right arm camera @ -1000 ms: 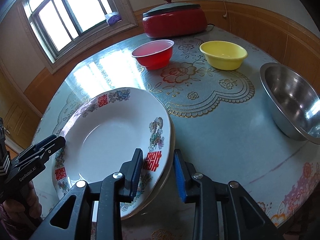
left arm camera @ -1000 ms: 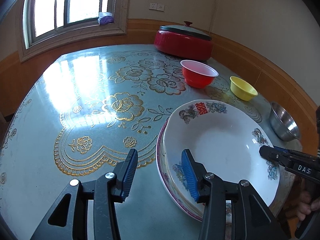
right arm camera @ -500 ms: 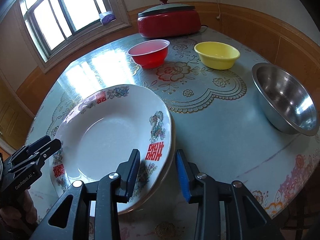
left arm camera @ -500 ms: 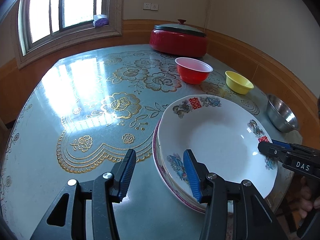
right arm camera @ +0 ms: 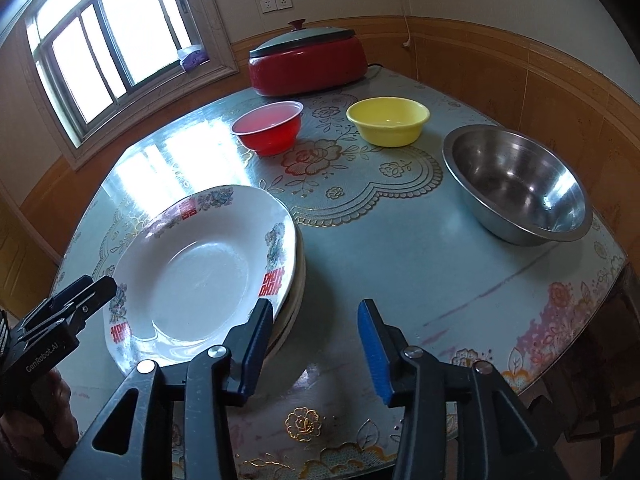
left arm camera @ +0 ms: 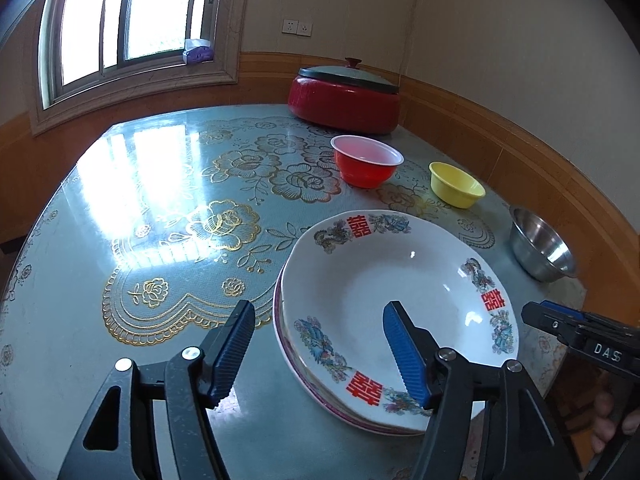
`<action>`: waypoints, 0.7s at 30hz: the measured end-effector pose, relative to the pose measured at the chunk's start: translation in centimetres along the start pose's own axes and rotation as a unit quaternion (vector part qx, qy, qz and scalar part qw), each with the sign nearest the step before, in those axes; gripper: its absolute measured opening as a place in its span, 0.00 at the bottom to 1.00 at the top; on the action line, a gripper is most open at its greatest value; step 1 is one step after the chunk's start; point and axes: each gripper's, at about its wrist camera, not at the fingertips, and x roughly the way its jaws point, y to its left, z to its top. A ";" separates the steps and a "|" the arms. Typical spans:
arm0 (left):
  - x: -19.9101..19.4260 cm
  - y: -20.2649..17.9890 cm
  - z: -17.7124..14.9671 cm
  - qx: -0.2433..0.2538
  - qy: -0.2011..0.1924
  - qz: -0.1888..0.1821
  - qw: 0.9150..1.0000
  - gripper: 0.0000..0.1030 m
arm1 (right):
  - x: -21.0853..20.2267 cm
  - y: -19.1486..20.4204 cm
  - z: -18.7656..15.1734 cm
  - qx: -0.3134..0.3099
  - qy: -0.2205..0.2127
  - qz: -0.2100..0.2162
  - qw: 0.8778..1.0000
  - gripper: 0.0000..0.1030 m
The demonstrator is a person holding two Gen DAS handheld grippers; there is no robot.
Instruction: Organize plates and bowls
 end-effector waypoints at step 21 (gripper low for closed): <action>4.7 -19.3 4.3 0.081 0.004 -0.136 0.987 0.66 | -5.0 -18.7 7.5 0.066 -0.106 0.002 0.992 0.44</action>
